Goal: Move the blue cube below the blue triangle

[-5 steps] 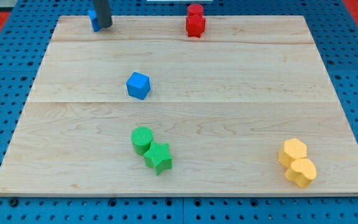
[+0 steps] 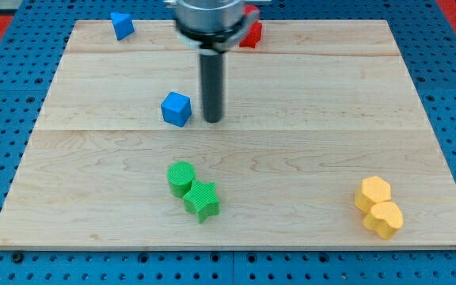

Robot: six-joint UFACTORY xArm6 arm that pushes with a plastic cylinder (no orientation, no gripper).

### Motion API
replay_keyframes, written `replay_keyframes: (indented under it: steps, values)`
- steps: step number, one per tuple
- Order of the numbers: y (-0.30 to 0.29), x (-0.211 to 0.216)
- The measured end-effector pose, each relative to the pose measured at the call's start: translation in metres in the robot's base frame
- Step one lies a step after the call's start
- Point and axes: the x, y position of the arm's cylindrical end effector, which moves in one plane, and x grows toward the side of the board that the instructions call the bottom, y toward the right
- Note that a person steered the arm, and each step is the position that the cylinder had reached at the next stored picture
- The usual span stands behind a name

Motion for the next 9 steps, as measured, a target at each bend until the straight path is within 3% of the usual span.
replay_keyframes:
  steps: [1,2,3,5,6,7,8,9]
  values:
    - [-0.065,-0.008]
    - [-0.097,-0.045]
    - [-0.122,-0.046]
    - [-0.126,-0.126]
    - [-0.125,-0.126]
    - [-0.118,-0.068]
    - [-0.202,-0.082]
    - [-0.202,-0.1]
